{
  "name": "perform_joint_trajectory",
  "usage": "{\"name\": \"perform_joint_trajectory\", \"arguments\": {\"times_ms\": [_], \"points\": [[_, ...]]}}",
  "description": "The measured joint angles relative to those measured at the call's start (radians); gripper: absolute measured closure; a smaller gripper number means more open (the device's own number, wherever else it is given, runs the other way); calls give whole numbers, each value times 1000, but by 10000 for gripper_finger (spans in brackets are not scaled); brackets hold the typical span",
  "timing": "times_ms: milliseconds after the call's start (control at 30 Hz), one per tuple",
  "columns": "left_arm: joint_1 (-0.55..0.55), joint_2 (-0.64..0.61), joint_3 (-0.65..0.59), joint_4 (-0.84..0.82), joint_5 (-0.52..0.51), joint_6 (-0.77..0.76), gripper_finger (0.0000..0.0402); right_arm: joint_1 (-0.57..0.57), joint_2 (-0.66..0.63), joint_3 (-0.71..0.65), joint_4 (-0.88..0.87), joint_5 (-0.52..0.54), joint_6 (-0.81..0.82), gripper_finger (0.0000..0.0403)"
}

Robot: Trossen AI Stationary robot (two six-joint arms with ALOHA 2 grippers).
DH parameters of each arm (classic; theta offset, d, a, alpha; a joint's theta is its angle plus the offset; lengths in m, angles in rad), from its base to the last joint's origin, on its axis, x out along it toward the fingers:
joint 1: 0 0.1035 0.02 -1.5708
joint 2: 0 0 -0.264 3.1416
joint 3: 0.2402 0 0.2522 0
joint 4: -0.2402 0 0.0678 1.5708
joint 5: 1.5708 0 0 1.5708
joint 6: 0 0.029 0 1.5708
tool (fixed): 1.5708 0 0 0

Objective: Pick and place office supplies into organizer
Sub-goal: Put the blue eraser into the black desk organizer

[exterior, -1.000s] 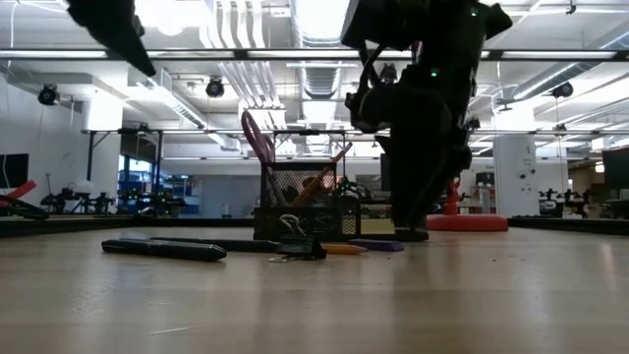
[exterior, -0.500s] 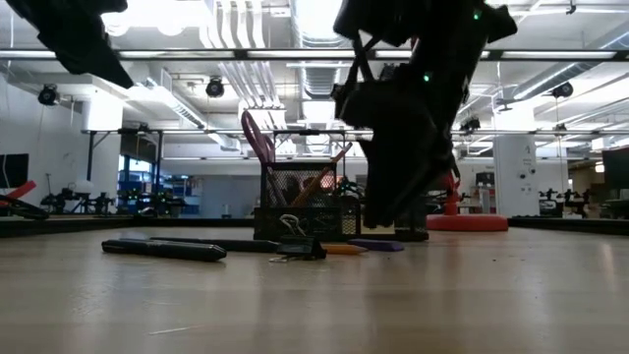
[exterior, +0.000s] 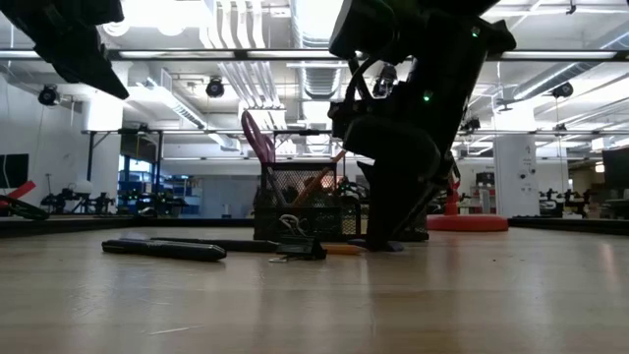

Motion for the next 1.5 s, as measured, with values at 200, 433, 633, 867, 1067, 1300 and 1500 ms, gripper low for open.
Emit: {"name": "perform_joint_trajectory", "arguments": {"times_ms": [200,433,633,867,1067,1300,1500], "points": [[0,2,0,14,-1,0,397,-26,13,-5,44,-78,-7,207],[0,4,0,23,-3,1,397,-49,25,-7,69,-147,-16,243],[0,4,2,31,-6,0,397,-52,25,-10,65,-148,-31,287],[0,4,2,47,-6,1,397,-52,25,-10,55,-148,-30,352],[0,4,2,49,-6,0,397,-52,24,1,42,-150,-30,372],[0,8,2,58,-6,1,397,-56,14,85,-28,-135,-106,375],[0,21,2,68,-9,5,397,-82,-29,214,-66,-98,-222,379]]}}
